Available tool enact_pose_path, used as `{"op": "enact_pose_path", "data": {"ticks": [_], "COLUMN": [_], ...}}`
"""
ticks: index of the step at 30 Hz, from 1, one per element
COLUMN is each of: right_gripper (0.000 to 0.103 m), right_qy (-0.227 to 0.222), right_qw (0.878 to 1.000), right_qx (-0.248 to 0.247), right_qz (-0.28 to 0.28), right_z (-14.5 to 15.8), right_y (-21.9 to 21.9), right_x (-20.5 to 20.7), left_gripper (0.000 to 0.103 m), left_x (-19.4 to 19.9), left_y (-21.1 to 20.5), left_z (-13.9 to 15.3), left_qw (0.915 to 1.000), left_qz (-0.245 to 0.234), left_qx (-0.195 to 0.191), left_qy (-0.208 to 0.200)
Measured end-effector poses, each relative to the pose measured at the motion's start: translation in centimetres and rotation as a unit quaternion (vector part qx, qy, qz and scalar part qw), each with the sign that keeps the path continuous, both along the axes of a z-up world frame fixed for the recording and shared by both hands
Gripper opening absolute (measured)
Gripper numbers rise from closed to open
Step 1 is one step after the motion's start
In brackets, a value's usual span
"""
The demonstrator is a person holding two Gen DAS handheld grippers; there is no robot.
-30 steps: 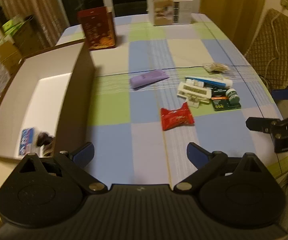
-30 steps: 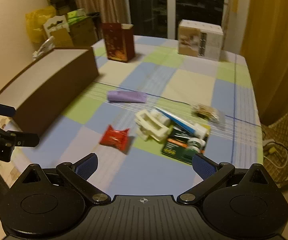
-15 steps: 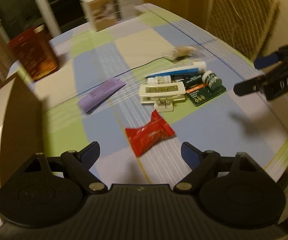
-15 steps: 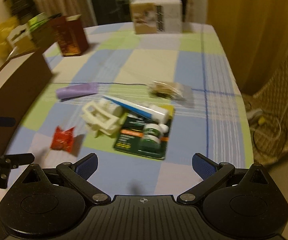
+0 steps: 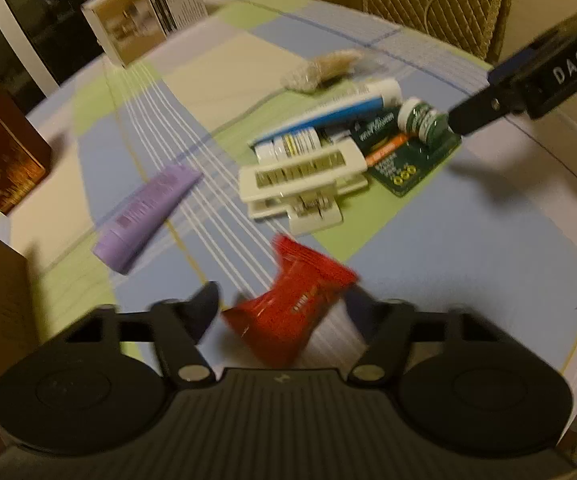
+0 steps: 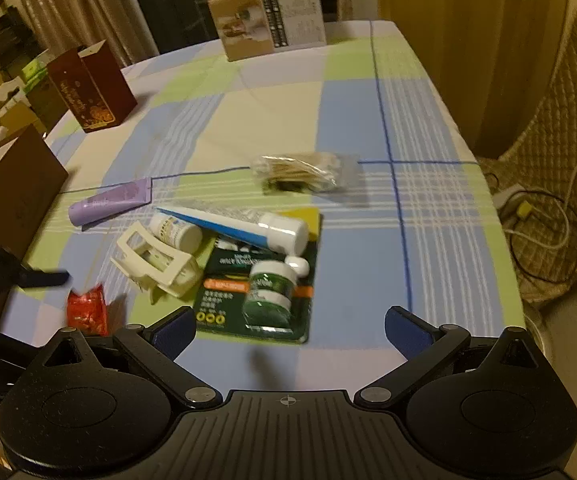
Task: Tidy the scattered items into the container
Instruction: 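Grasp the red candy packet with left tool while right tool grasps the green ointment card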
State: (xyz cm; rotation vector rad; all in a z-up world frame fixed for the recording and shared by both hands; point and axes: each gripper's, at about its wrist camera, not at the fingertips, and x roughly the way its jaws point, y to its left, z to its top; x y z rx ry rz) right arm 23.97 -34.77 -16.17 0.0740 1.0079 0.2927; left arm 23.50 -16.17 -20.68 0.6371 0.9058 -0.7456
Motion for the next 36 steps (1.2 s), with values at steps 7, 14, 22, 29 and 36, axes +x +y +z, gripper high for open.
{"op": "enact_pose_path", "data": {"ticks": [7,14,22,29,36], "right_gripper": [0.103,0.058,0.036,0.036,0.036], "right_qy": [-0.023,-0.008,-0.019,-0.081,-0.164], "right_qw": [0.999,0.999,0.989,0.948,0.909], "right_qx": [-0.022,-0.036,-0.114,-0.249,-0.332], "right_qz": [0.028,0.028,0.092,0.182,0.193], "right_z": [-1.1,-2.9,-3.2,-2.1,-1.4], "right_y": [1.9,2.6,4.4,7.1,8.7], "right_x": [1.5,3.2,1.5,-3.0,-5.8], "left_gripper": [0.023,0.022,0.024,0.021,0.021], "left_x": [0.2,-0.5,0.7,-0.7,-1.7], "left_y": [1.6,3.7,3.9,4.8,6.8], "left_z": [0.1,0.4,0.3,0.7,2.6], "left_qw": [0.9985,0.9955,0.9905,0.9906,0.9859], "left_qz": [0.041,0.081,0.114,0.116,0.145], "left_qx": [-0.022,-0.024,-0.043,-0.035,-0.061], "left_qy": [0.029,0.043,0.064,0.063,0.058]}}
